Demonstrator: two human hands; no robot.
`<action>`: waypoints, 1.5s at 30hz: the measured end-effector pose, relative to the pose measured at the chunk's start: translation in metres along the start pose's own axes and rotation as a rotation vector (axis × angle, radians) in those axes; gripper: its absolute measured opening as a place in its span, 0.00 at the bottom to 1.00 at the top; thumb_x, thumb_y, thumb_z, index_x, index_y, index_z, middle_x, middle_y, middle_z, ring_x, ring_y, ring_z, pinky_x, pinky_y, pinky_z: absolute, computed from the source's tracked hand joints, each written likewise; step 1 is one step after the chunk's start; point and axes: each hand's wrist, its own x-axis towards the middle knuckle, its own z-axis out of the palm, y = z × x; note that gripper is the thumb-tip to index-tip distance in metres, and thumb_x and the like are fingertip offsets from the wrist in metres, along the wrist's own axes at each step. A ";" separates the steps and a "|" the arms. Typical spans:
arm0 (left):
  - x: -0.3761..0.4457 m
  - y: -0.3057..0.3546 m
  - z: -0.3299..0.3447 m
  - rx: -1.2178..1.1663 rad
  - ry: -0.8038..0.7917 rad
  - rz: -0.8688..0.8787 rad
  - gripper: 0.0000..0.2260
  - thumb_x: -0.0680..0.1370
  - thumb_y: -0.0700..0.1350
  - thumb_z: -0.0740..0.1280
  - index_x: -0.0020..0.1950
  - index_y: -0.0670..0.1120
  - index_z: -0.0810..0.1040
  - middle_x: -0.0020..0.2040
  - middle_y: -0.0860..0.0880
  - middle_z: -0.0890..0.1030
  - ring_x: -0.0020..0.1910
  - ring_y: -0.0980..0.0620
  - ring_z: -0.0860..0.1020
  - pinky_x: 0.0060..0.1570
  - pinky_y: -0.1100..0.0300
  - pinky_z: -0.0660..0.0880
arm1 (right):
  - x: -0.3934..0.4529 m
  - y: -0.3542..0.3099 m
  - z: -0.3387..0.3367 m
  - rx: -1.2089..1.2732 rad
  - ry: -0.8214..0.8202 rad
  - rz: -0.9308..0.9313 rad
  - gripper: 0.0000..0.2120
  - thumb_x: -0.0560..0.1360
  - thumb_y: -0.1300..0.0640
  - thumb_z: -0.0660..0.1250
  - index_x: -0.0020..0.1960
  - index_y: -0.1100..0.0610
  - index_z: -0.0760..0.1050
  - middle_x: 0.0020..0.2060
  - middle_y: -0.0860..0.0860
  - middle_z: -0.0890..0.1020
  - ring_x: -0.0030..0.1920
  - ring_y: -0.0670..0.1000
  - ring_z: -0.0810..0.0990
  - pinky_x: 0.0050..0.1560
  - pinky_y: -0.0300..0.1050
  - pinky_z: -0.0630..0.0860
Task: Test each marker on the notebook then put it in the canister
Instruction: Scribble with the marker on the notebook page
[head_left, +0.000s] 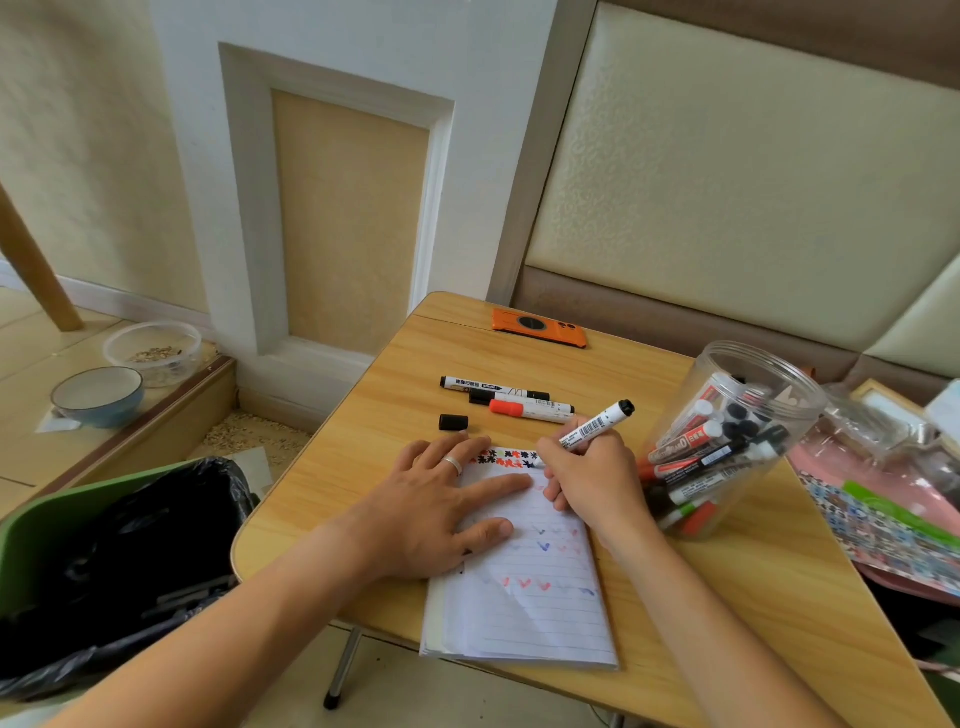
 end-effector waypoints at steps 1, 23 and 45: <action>0.000 0.000 0.000 -0.001 0.000 0.000 0.24 0.80 0.70 0.43 0.77 0.73 0.44 0.83 0.53 0.44 0.80 0.53 0.37 0.74 0.53 0.36 | 0.000 0.000 0.000 0.004 0.005 -0.002 0.06 0.76 0.57 0.69 0.44 0.60 0.79 0.27 0.53 0.83 0.25 0.50 0.81 0.27 0.41 0.75; -0.003 0.001 -0.003 -0.117 0.072 -0.027 0.26 0.79 0.71 0.51 0.77 0.70 0.54 0.81 0.55 0.51 0.79 0.55 0.44 0.75 0.52 0.41 | -0.004 0.001 0.003 0.002 0.006 -0.026 0.08 0.76 0.56 0.69 0.43 0.60 0.79 0.29 0.54 0.83 0.25 0.48 0.81 0.28 0.43 0.76; 0.033 -0.027 -0.003 -0.176 0.470 -0.424 0.10 0.81 0.51 0.65 0.61 0.55 0.80 0.59 0.52 0.78 0.61 0.50 0.71 0.58 0.52 0.63 | -0.022 0.004 0.026 0.095 -0.039 -0.217 0.05 0.77 0.52 0.71 0.43 0.50 0.78 0.33 0.53 0.84 0.35 0.58 0.83 0.39 0.60 0.82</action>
